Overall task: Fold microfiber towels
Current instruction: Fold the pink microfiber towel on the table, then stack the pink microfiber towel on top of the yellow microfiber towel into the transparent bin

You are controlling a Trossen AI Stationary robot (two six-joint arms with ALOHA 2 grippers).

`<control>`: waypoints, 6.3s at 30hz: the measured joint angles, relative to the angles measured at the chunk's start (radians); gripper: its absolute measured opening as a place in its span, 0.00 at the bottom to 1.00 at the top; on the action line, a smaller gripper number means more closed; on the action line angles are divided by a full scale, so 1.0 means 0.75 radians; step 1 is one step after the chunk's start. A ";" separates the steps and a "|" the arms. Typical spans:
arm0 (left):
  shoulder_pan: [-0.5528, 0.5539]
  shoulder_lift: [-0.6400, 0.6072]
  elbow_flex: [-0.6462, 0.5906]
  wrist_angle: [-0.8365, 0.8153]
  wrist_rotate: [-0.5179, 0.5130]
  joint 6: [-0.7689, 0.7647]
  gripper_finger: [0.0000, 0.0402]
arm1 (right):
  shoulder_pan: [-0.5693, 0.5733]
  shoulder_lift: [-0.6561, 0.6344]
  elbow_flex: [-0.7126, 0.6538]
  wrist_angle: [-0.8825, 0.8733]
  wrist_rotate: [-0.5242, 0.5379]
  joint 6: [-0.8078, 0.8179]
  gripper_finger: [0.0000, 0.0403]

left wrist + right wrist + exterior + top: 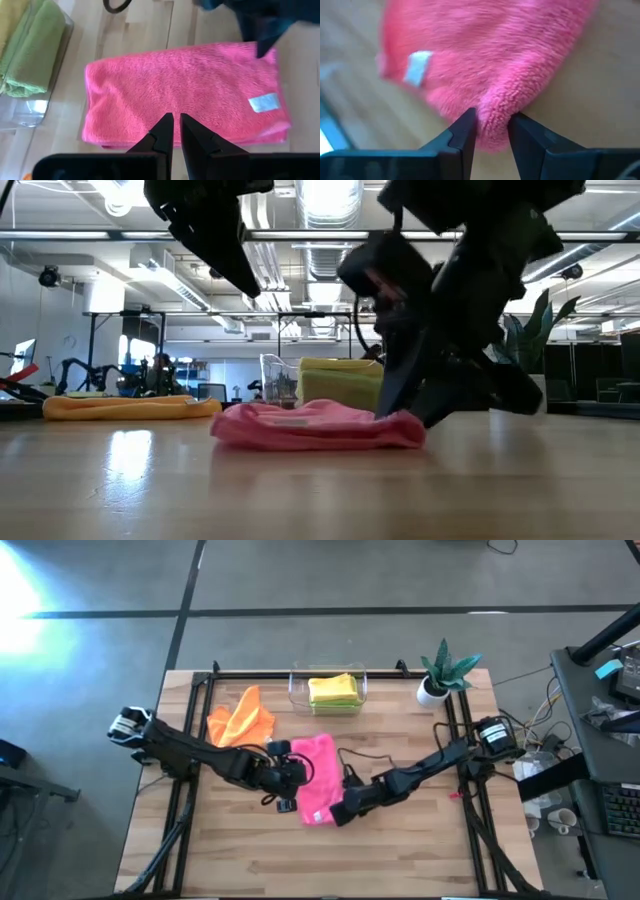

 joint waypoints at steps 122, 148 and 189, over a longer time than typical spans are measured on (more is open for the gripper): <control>-0.213 0.063 -0.057 0.282 0.318 -0.431 0.00 | 0.095 -0.123 0.492 -0.642 0.093 -1.393 0.02; 0.137 0.212 -0.110 0.090 0.206 -0.441 0.02 | -0.229 0.098 0.484 -0.664 0.300 -1.300 0.05; -0.221 0.364 -0.070 0.247 0.101 -0.103 0.33 | 0.025 -0.034 0.289 -0.336 0.086 -1.794 0.46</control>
